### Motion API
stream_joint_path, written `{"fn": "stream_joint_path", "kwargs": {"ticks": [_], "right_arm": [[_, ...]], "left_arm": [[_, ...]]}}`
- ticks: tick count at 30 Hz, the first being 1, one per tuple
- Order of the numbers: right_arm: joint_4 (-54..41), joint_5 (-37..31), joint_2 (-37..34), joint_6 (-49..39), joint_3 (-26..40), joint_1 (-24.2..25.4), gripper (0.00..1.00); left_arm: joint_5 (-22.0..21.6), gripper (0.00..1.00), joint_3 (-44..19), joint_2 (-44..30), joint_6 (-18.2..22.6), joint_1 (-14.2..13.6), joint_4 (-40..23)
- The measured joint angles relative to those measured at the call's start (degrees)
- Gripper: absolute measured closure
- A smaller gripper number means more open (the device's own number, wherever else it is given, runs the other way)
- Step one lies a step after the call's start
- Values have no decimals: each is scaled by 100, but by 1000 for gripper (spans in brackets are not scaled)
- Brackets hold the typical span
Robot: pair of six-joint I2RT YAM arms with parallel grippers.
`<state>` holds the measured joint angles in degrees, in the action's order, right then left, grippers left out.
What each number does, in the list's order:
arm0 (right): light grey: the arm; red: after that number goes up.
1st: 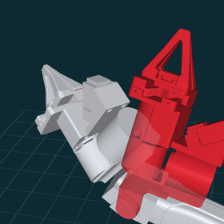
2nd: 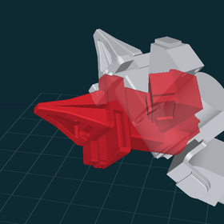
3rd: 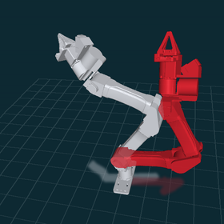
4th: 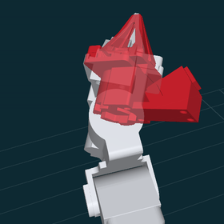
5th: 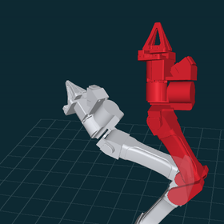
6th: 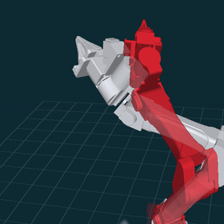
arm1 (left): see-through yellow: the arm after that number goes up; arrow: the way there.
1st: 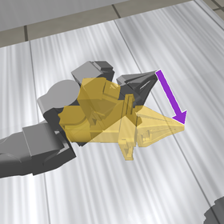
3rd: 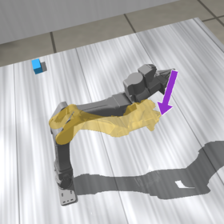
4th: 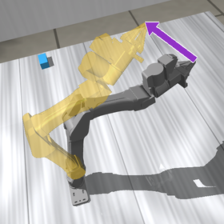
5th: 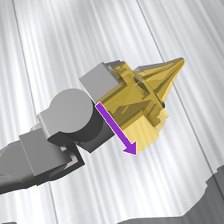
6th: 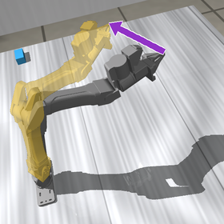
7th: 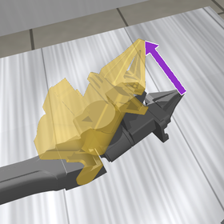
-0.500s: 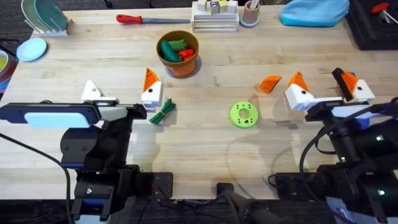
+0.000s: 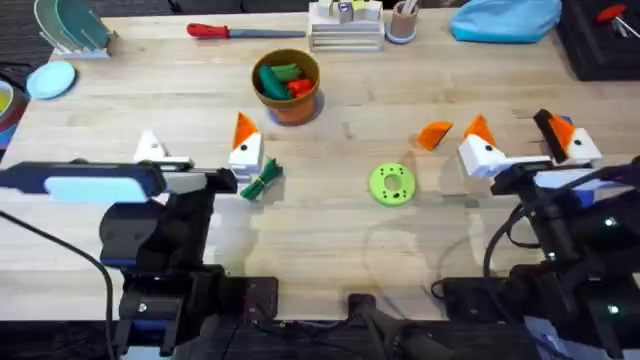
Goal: Pick up the gripper from the table and insert it into the empty holder that is missing its gripper. Then pick up a screw, insert it into the mounting hole, and use the screwdriver to tighten it. Finally, clean up the table by picking up the vegetable and placing it into the bucket.
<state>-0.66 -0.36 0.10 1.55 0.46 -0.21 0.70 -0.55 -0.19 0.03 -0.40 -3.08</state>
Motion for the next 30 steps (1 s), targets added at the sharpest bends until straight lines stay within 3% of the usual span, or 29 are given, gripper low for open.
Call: {"fn": "stream_joint_path", "kwargs": {"ticks": [2, 3, 7, 11, 16, 19, 24, 30], "right_arm": [[-74, 0, -3, 245, 34, 0, 10], [-512, 4, -90, 575, 294, 0, 10], [-1154, 4, -508, 728, 1076, 0, 10], [-1954, 5, -1180, 751, 2263, 0, 10], [-3323, 26, -2178, 764, 3823, 0, 10], [-3980, 26, -2762, 767, 4665, 0, 10], [-4392, 26, -3290, 766, 5356, 0, 10], [-4549, 26, -3357, 766, 5402, 0, 10]], "left_arm": [[34, 10, -97, -4, 2, 0, -428], [101, 10, -584, -93, 4, 0, -1187], [420, 10, -1685, -604, 75, 0, -1837], [859, 10, -3044, -1549, 328, 0, -2942], [1096, 10, -4574, -2963, 509, 0, -4533], [1165, 10, -5257, -3676, 559, 0, -5021], [1183, 10, -5685, -4291, 566, 0, -5301], [1216, 10, -5684, -4677, 574, 0, -5737]]}}
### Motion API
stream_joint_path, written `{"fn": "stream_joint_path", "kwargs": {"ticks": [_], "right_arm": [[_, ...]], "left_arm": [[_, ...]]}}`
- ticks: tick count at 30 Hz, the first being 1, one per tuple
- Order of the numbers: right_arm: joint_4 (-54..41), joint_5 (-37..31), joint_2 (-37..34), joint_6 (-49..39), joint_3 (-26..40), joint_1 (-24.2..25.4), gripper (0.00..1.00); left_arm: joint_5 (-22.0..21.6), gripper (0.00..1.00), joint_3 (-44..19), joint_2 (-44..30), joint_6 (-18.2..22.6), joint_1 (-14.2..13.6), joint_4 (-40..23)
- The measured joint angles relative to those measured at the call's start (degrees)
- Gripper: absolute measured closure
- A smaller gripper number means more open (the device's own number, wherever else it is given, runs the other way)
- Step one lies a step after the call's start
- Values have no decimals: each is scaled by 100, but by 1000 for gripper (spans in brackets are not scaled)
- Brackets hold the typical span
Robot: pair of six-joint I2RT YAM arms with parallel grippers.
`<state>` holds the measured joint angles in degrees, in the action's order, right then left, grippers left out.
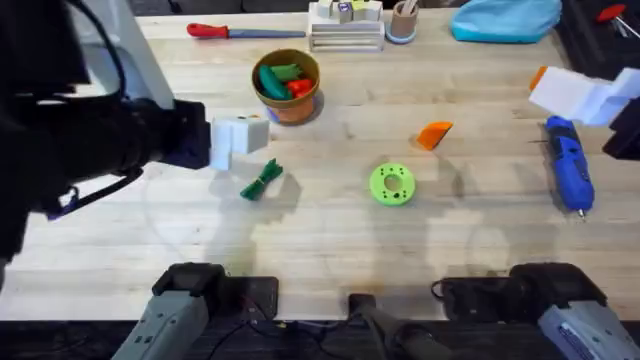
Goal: Pick up the gripper from the table and insert it into the empty holder that is missing its gripper. Then pick up a screw, insert it into the mounting hole, and use the screwdriver to tighten it. Finally, clean up the table by picking up the vegetable and placing it into the bucket.
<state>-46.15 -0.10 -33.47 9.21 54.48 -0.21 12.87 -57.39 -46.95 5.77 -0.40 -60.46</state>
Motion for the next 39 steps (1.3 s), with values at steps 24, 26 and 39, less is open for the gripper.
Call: {"fn": "stream_joint_path", "kwargs": {"ticks": [24, 26, 39], "right_arm": [[-105, 0, 0, 0, 2, 0, 11], [-108, 0, 0, 0, 2, 0, 10], [-1143, 0, 0, 0, 2, 0, 10]], "left_arm": [[491, 735, 394, -2110, 38, -1743, 46], [489, 421, 392, -2060, -25, -1815, 165], [594, 9, 180, -830, -1041, -2336, 3209]]}}
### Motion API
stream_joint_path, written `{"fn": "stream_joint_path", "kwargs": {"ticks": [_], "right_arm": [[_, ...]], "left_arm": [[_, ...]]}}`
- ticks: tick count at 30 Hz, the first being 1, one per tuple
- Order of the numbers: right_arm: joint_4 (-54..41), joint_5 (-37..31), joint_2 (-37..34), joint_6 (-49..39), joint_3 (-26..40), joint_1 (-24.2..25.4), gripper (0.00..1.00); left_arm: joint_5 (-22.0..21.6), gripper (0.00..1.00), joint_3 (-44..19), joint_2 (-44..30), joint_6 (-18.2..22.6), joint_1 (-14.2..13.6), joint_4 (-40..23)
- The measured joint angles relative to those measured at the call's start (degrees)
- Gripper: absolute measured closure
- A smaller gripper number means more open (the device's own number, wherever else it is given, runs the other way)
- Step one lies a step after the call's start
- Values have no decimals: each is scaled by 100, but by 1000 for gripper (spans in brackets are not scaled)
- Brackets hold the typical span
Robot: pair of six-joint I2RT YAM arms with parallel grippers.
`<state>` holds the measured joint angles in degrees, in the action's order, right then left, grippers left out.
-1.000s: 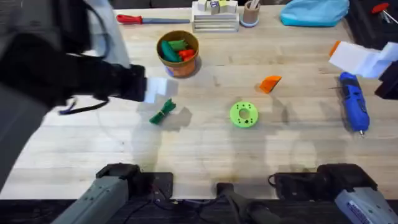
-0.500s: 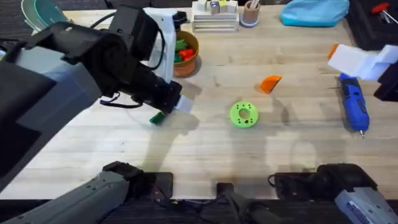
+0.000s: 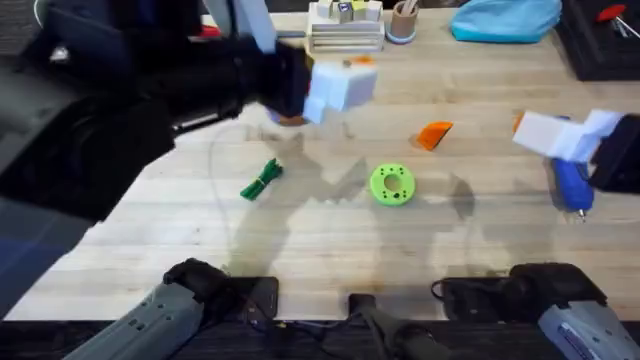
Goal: Pick up the gripper from the table and insert it into the empty holder that is missing its gripper. Then pick up a screw, insert it into the mounting hole, and use the screwdriver to tighten it. Finally, clean up the table by picking up the vegetable and placing it into the bucket.
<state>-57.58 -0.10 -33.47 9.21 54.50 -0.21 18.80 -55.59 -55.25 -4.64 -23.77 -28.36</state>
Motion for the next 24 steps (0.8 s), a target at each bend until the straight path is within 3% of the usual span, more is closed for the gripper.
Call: {"fn": "stream_joint_path", "kwargs": {"ticks": [4, 10, 19, 24], "right_arm": [[-577, 0, 0, 0, 0, 0, 10], [-1364, 0, 0, 2, 0, 0, 10], [-1357, 0, 0, 0, 0, 0, 10], [-1357, 0, 0, 0, 0, 0, 10]], "left_arm": [[106, 9, -42, 117, -188, 0, 398], [107, 9, -42, 117, -302, 2, 92], [88, 9, -24, 230, 386, 2, 138], [89, 9, 553, 1239, 663, 2, 310]]}}
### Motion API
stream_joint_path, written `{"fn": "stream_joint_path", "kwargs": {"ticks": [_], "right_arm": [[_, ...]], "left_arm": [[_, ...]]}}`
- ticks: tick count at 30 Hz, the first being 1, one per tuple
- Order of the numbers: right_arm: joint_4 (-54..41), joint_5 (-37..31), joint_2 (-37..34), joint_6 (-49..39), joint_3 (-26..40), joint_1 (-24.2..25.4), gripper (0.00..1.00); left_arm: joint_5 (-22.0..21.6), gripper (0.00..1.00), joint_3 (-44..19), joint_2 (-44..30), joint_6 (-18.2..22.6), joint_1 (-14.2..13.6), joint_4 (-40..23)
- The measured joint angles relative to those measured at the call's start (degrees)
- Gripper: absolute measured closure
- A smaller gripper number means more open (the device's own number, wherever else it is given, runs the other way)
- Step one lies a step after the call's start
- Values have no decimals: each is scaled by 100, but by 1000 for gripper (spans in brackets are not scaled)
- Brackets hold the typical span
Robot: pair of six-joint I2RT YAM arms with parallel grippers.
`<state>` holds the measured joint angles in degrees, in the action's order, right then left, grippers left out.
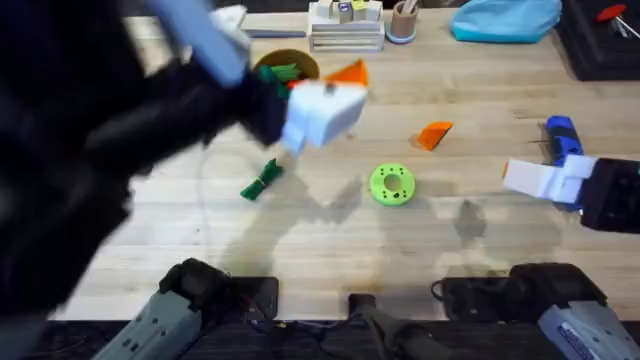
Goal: Pick up the gripper from the table and insert it into the empty holder that is missing its gripper. Then pick up a screw, insert it into the mounting hole, and use the screwdriver to tighten it. Finally, clean up the table by picking up the vegetable and placing it into the bucket.
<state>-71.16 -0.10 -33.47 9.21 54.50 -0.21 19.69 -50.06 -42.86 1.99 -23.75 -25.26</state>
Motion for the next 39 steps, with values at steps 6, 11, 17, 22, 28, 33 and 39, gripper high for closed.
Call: {"fn": "stream_joint_path", "kwargs": {"ticks": [6, 11, 17, 22, 28, 33, 39], "right_arm": [[0, 0, 0, 2, 0, 0, 10], [0, 0, 0, 0, 0, 0, 10], [0, 0, 0, 0, 0, 0, 10], [0, 0, 0, 2, 0, 0, 10], [0, 0, 0, 0, 0, 0, 10], [0, 0, 0, 0, 0, 0, 10], [0, 0, 0, 0, 0, 0, 10]], "left_arm": [[8, 9, 1517, 1921, 85, 0, 464], [37, 9, 2733, 3116, 9, 0, 749], [176, 9, 3859, 4121, -307, 0, 1264], [337, 9, 4522, 4259, -400, 0, 2102], [502, 9, 4977, 4255, -438, -2, 2271], [541, 9, 4973, 4256, -440, -2, 2236], [583, 9, 4972, 4257, -438, -2, 2236]]}}
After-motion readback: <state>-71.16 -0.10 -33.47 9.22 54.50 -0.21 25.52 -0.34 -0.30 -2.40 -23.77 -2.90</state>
